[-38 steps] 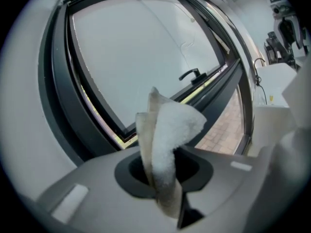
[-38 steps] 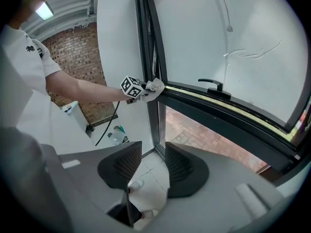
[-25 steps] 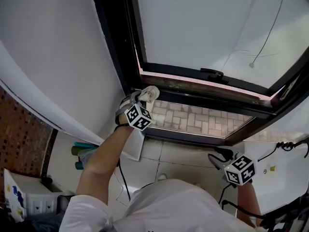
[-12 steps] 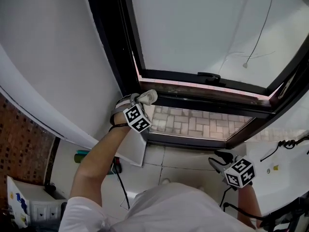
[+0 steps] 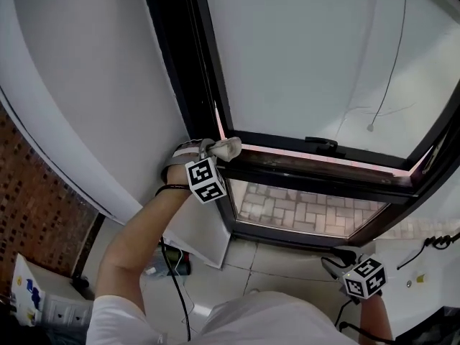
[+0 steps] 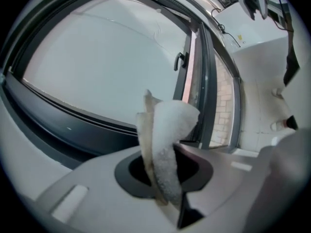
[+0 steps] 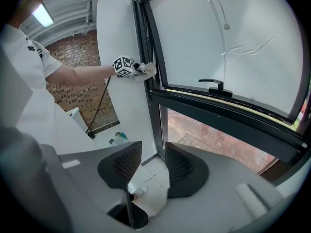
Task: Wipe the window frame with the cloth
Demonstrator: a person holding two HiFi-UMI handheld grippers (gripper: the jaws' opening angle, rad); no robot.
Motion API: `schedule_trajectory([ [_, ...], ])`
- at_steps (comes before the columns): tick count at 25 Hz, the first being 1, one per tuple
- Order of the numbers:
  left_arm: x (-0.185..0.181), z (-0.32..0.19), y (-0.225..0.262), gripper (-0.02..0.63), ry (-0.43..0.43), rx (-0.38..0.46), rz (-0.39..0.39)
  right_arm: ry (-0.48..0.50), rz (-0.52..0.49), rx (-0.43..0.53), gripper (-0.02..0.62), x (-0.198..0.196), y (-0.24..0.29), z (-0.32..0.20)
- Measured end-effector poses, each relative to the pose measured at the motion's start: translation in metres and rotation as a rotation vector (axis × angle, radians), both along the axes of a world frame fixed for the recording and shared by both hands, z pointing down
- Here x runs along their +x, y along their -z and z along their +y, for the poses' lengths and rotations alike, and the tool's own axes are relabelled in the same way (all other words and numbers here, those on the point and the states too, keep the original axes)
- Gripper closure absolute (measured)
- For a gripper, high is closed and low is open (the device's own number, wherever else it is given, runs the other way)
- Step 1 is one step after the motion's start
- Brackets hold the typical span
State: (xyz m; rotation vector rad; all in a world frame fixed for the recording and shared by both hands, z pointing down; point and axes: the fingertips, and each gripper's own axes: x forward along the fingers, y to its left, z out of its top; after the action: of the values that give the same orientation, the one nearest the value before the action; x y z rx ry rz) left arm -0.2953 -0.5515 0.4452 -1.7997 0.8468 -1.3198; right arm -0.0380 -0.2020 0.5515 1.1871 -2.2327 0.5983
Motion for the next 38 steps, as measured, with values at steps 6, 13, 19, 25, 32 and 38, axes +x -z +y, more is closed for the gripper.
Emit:
schedule_trajectory([
  [6, -0.006, -0.006, 0.082, 0.514, 0.010, 0.100, -0.057, 0.041, 0.015, -0.006, 0.443, 0.018, 0.004, 0.002],
  [13, -0.010, -0.011, 0.179, 0.514, 0.013, 0.171, -0.091, 0.074, 0.016, 0.000, 0.443, 0.038, 0.005, 0.000],
  [19, -0.012, -0.010, 0.266, 0.514, 0.016, 0.254, -0.082, 0.076, 0.005, -0.014, 0.443, 0.046, 0.000, 0.003],
  [25, -0.017, -0.017, 0.365, 0.512, 0.025, 0.359, -0.098, 0.054, 0.000, -0.003, 0.443, 0.056, -0.001, -0.006],
  [32, -0.025, -0.018, 0.489, 0.511, 0.054, 0.479, -0.057, 0.027, -0.009, 0.008, 0.443, 0.056, 0.006, -0.015],
  [38, -0.033, -0.017, 0.564, 0.511, 0.100, 0.566, 0.034, 0.007, -0.016, 0.019, 0.443, 0.052, 0.005, -0.019],
])
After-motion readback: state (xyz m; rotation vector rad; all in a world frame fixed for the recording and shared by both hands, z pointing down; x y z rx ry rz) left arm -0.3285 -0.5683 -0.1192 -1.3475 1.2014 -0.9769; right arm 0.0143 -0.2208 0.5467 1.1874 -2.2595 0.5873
